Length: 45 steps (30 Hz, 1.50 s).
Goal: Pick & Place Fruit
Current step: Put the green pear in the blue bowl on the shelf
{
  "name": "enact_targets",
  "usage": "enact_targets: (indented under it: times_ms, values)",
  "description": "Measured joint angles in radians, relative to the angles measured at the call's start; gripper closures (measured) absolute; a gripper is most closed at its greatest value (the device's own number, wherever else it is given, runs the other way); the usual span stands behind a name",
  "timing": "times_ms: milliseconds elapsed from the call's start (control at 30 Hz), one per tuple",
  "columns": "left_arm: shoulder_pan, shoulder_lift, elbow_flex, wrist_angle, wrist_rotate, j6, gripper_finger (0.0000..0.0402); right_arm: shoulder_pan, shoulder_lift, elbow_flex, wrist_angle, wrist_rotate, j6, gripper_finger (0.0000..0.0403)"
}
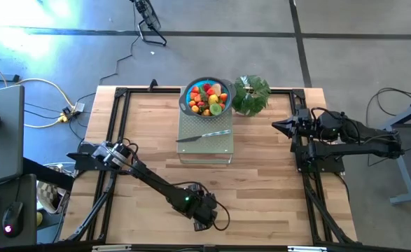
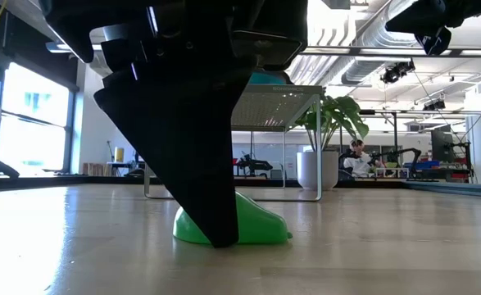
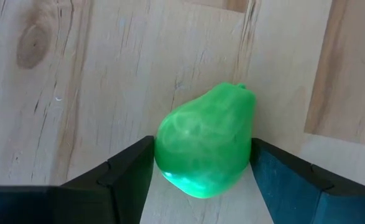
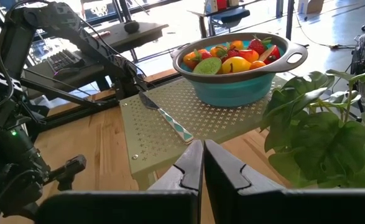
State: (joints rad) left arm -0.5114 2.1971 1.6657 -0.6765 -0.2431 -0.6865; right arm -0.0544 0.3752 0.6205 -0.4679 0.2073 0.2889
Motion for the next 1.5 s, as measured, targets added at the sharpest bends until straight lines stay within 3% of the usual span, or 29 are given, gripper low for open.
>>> enact_targets:
  times_ms: [700, 1333, 1500]
  values:
    - [0.001, -0.014, 0.003, 0.005, -0.005, 0.0, 0.0149, 0.0, 0.0, 0.0, 0.0, 0.0, 0.003, 0.0396]
    - [0.002, -0.128, 0.004, -0.015, -0.04, -0.03, 0.0149, 0.0, 0.0, 0.0, 0.0, -0.001, 0.003, 0.0396]
    - [0.002, -0.177, 0.004, -0.053, -0.104, -0.06, 0.0149, 0.0, 0.0, 0.0, 0.0, -0.001, 0.003, 0.0396]
